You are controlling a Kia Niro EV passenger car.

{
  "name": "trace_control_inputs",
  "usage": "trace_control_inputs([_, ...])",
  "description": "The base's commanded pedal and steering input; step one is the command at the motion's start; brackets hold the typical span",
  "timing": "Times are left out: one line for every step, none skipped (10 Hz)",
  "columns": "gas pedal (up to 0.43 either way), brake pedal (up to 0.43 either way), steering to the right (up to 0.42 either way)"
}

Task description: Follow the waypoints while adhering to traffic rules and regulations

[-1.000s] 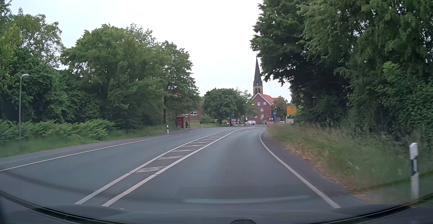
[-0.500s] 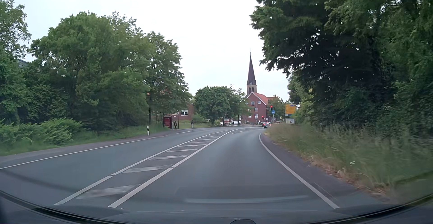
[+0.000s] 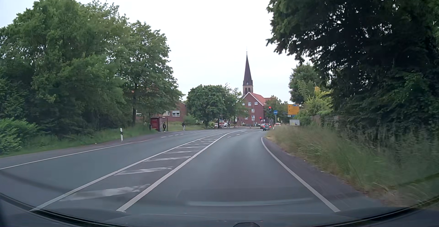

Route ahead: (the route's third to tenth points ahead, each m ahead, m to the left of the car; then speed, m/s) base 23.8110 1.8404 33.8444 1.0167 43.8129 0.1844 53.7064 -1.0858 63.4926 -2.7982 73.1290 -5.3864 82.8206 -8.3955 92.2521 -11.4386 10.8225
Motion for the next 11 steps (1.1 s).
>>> trace_control_inputs([0.13,0.0,0.023])
trace_control_inputs([0.13,0.0,0.021])
trace_control_inputs([0.118,0.0,0.021])
trace_control_inputs([0.11,0.0,0.02])
trace_control_inputs([0.11,0.0,0.016])
trace_control_inputs([0.11,0.0,0.016])
trace_control_inputs([0.11,0.0,0.014])
trace_control_inputs([0.11,0.0,0.014])
trace_control_inputs([0.11,0.0,0.014])
trace_control_inputs([0.11,0.0,0.014])
trace_control_inputs([0.11,0.0,0.013])
